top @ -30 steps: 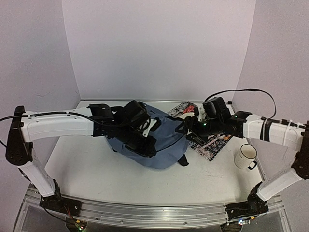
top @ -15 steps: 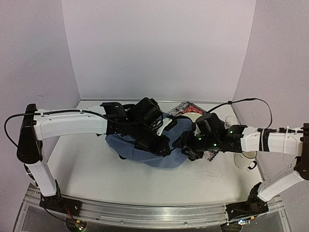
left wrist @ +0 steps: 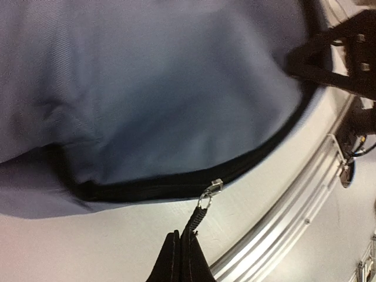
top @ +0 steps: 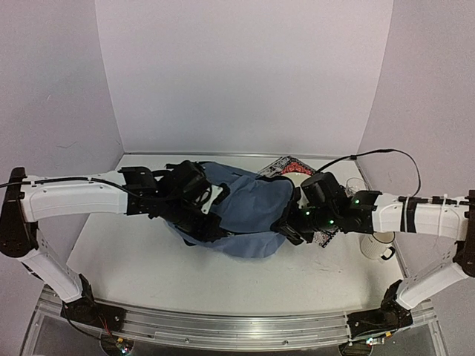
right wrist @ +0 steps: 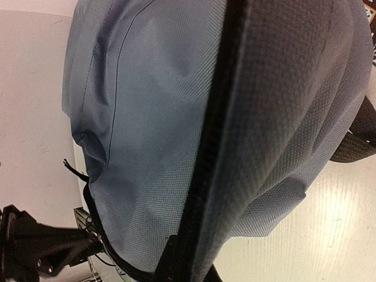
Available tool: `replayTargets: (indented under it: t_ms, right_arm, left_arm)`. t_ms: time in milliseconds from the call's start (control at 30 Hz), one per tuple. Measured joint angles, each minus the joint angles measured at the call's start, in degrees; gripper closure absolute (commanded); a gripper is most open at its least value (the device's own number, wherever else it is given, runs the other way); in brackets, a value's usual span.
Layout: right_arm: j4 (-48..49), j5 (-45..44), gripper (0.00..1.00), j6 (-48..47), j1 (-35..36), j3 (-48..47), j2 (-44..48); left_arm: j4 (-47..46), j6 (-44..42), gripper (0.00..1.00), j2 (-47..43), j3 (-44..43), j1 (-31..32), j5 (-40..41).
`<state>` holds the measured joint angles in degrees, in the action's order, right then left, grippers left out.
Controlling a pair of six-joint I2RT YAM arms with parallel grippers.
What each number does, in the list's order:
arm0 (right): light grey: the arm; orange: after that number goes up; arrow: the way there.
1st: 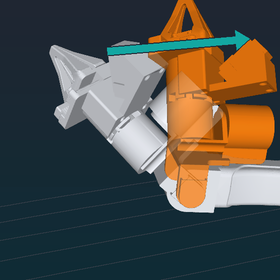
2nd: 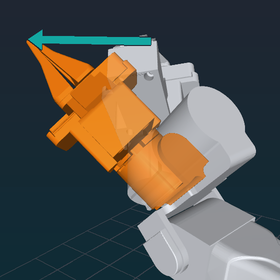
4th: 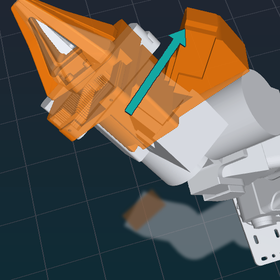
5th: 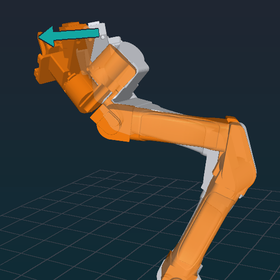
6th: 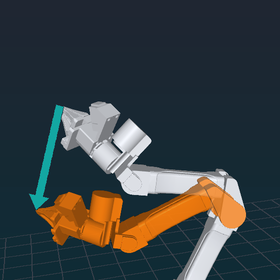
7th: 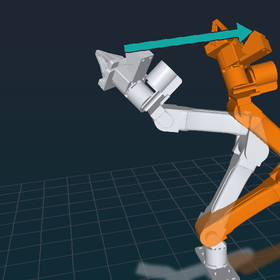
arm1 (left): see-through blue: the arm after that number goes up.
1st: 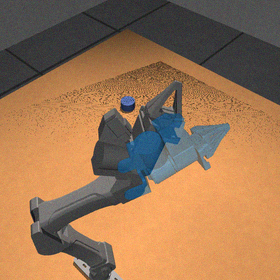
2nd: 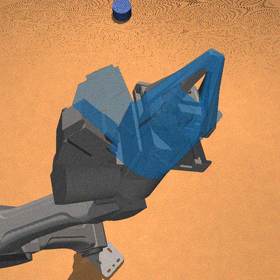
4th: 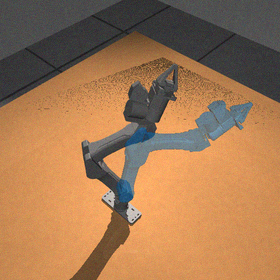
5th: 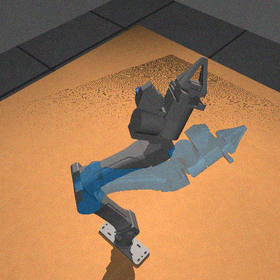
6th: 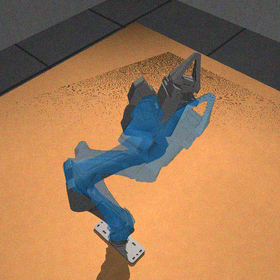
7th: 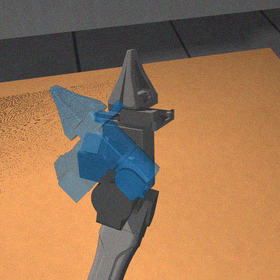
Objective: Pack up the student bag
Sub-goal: Zip the largest pocket of the bag in the student bag, then place the largest pocket of the student bag, then reset both arms
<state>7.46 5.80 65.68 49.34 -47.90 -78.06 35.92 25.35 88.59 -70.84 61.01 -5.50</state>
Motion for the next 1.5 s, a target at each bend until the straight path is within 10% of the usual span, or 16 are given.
replayTargets:
  t_ms: [800, 1300, 1500]
  right_arm:
    - [-5.91, 3.99, 0.99, -12.67, 8.7, -13.05, -10.2]
    - [-15.31, -1.76, 0.28, -15.67, 14.44, -24.27, -15.88]
    - [-19.91, -11.38, 0.13, -19.3, 9.47, -24.16, -13.04]
  left_arm:
    - [1.56, 10.8, 1.0, -9.31, 13.07, -11.89, 12.89]
    - [-0.86, 23.09, 0.96, -23.9, 28.15, -16.59, 25.36]
    - [-1.56, 24.42, 0.67, -25.56, 30.0, -20.27, 28.91]
